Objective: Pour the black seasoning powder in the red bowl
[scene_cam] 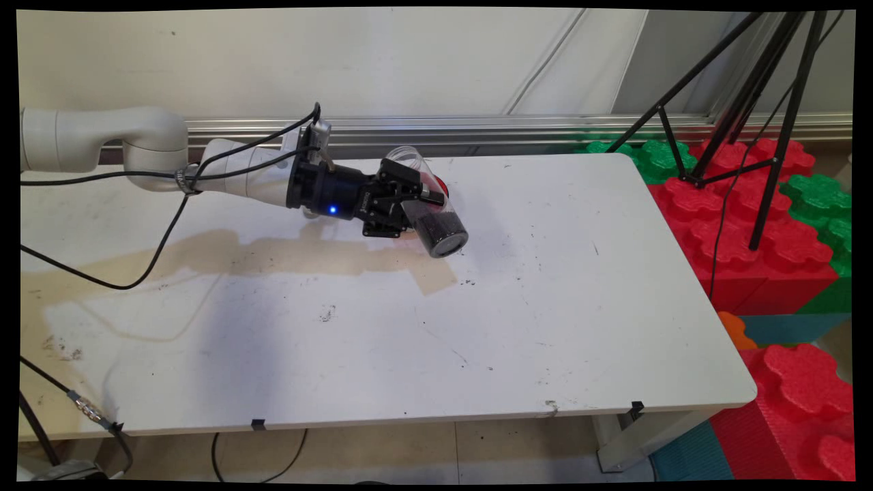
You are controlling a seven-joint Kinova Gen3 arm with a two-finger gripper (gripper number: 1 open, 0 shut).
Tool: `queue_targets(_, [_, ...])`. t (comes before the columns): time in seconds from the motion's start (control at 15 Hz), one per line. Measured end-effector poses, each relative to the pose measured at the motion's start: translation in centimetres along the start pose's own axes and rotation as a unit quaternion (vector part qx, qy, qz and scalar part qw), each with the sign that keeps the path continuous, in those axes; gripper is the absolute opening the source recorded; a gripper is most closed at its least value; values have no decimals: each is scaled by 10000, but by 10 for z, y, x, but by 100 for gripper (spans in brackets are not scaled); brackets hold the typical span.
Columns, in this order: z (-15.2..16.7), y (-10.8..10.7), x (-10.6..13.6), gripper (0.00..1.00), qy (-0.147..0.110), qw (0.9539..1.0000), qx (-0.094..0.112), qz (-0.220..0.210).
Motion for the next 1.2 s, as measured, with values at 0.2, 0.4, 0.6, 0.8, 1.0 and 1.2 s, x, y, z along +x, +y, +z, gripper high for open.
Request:
queue_targets(0.2, [4, 1, 1, 0, -20, 9997, -38, -230])
queue_targets(0.4, [10, 3, 3, 0, -51, 9990, -81, -425])
queue_targets(0.6, [15, 4, 6, 0, -53, 9980, -116, -620])
queue_targets(0.8, [18, 5, 8, 0, -40, 9967, -136, -793])
queue_targets(1.0, [20, 6, 8, 0, -26, 9951, -156, -975])
queue_targets(1.2, [22, 7, 9, 0, 4, 9927, -180, -1190])
